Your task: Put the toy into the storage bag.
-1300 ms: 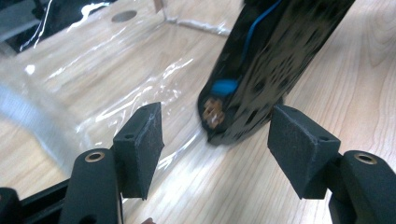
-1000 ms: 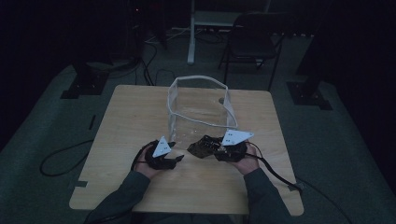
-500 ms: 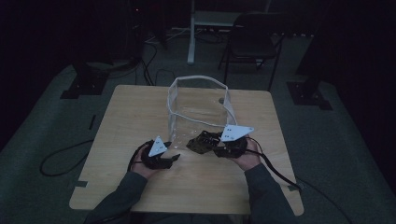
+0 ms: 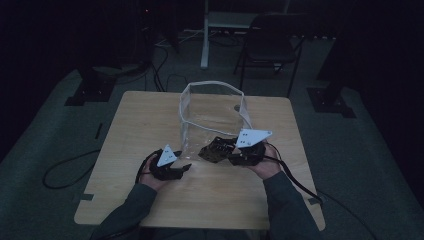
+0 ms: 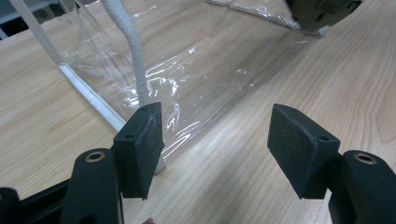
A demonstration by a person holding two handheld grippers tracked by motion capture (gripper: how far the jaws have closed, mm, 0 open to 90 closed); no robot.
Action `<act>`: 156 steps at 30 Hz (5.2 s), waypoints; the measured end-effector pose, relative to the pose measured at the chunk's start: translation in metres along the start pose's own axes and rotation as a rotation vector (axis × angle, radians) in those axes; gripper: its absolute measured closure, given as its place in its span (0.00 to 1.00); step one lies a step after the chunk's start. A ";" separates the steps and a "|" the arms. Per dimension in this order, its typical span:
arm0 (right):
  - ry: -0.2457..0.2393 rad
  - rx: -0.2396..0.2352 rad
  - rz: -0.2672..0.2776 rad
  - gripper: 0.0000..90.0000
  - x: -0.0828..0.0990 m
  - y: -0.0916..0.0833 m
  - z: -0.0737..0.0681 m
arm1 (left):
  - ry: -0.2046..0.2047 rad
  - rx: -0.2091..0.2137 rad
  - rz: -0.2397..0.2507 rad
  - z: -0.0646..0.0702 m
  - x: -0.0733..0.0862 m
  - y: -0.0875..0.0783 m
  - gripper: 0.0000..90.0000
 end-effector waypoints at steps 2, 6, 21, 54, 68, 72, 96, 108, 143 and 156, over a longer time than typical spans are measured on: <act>-0.005 -0.004 0.004 0.65 -0.008 -0.001 -0.001 | -0.001 -0.002 -0.001 -0.001 0.000 -0.001 0.40; -0.013 -0.004 0.002 0.65 -0.015 -0.001 0.000 | -0.003 -0.006 0.003 -0.002 0.000 -0.001 0.40; -0.062 0.000 0.014 0.65 -0.055 -0.002 0.008 | -0.012 -0.013 0.006 -0.006 0.000 -0.003 0.40; -0.133 0.051 0.054 0.65 -0.129 -0.008 0.045 | -0.029 -0.026 0.017 -0.012 -0.001 -0.007 0.40; -0.098 0.083 0.061 0.65 -0.125 0.000 0.066 | -0.036 -0.033 0.023 -0.013 -0.001 -0.008 0.40; -0.098 0.086 0.052 0.65 -0.123 0.003 0.070 | -0.036 -0.034 0.023 -0.014 -0.001 -0.008 0.40; -0.125 0.059 -0.055 0.65 -0.116 0.045 0.080 | -0.045 -0.055 0.038 -0.022 -0.002 -0.012 0.40; -0.135 0.028 -0.100 0.65 -0.109 0.062 0.080 | -0.052 -0.066 0.052 -0.028 -0.005 -0.015 0.40; -0.134 0.000 -0.253 0.65 -0.069 0.103 0.084 | -0.065 -0.074 0.063 -0.032 -0.006 -0.019 0.40; -0.129 -0.011 -0.286 0.65 -0.057 0.112 0.088 | -0.068 -0.072 0.063 -0.032 -0.006 -0.019 0.40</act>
Point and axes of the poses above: each handheld gripper's, and its own axes: y roughly forward along the jaws, x roughly out of its underside, z roughly to its right, the point moved 9 cm from there along y, roughly forward along the jaws, and after that the axes turned 9 degrees about z, right-handed, at the moved point
